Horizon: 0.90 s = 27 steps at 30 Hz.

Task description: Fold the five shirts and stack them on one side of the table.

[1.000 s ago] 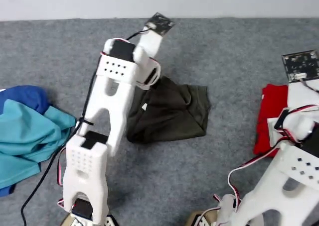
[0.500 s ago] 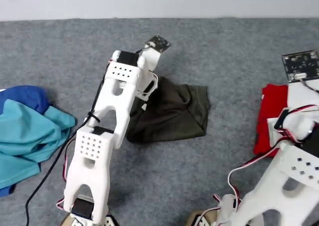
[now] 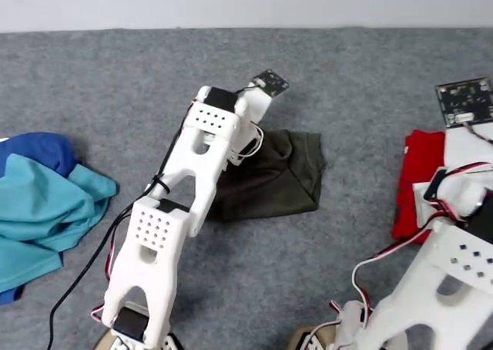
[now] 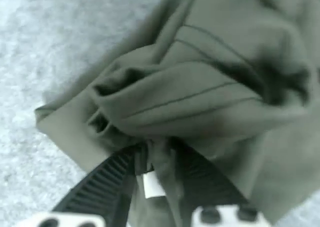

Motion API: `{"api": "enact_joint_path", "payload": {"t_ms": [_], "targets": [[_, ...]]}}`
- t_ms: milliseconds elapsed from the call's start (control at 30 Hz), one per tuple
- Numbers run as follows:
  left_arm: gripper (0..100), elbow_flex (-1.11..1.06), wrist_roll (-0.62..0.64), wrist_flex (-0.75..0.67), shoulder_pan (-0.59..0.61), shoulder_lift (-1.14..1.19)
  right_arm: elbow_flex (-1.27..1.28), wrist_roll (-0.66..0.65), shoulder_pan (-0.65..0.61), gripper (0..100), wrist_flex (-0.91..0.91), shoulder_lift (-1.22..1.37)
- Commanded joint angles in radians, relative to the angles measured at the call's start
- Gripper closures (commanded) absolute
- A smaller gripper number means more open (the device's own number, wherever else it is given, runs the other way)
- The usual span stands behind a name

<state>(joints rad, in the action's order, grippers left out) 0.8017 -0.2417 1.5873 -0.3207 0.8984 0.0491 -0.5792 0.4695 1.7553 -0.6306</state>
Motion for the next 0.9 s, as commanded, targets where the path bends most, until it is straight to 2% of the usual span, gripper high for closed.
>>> {"api": "enact_joint_path", "payload": {"t_ms": [0,300,633,867], "targets": [[96,0.038,-0.035,0.040,-0.023,-0.121,-0.003,-0.003,0.012,98.5,0.038,-0.028],[98,0.038,-0.035,0.146,-0.054,-0.261,-0.003,-0.002,0.012,98.6,0.038,-0.028],[98,0.027,-0.029,0.167,-0.247,-0.413,-0.003,-0.002,0.013,98.7,0.039,-0.030],[98,-0.143,-0.029,0.167,-0.371,-0.420,-0.003,-0.003,0.013,98.7,0.039,-0.030]]}}
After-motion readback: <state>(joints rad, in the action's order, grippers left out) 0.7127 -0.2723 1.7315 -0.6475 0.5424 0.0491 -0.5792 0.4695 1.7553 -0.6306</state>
